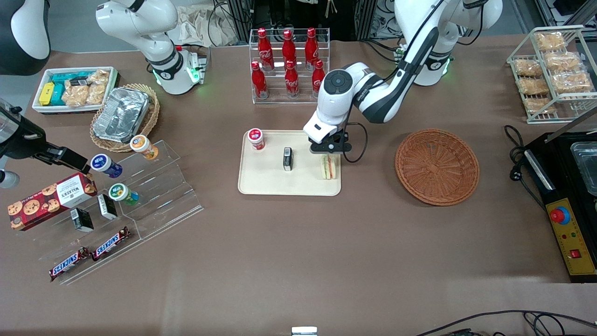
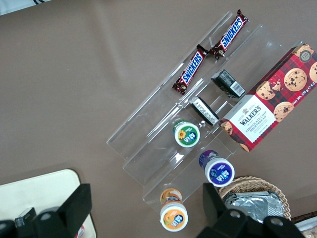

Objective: Place sandwich from basket to tray
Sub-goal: 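Lower the sandwich onto the tray beside the black box and release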

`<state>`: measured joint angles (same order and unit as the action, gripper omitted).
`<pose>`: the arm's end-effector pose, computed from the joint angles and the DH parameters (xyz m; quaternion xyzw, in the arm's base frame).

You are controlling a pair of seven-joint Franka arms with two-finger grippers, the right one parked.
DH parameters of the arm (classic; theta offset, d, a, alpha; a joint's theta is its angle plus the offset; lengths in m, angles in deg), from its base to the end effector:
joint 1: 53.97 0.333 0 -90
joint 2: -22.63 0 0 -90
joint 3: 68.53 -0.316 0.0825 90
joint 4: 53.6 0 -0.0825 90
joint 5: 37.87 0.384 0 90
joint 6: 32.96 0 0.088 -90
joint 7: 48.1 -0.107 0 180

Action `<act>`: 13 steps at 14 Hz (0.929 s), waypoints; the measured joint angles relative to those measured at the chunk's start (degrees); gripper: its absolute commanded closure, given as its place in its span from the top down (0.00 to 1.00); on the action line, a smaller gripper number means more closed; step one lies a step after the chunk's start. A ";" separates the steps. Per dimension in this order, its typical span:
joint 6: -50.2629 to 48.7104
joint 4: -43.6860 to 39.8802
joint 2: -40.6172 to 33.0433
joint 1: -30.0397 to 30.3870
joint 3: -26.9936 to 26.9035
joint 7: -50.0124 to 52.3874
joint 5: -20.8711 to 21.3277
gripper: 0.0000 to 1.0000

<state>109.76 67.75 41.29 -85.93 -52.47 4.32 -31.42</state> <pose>0.3914 -0.4321 0.2693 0.9995 0.0030 0.0135 0.0297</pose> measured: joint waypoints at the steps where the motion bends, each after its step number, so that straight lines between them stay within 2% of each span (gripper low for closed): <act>1: 0.24 0.00 0.33 0.00 -0.02 0.02 0.03 0.04; 2: 0.43 0.00 0.57 0.00 -0.03 0.04 0.03 0.24; 3: 0.49 0.00 0.69 0.00 -0.03 0.06 0.03 0.31; 5: 0.51 0.00 0.87 0.00 -0.04 0.09 0.04 0.66; 6: 0.51 0.00 0.95 0.00 -0.06 0.11 0.05 0.78; 7: 0.54 0.00 0.98 0.00 -0.12 0.21 0.05 1.00; 11: -0.42 -0.65 -0.38 0.12 -0.72 2.91 0.07 1.00; 13: -5.52 -1.35 -3.72 1.39 -1.19 3.36 0.08 1.00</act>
<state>104.24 66.40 37.58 -84.54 -53.66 7.68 -31.34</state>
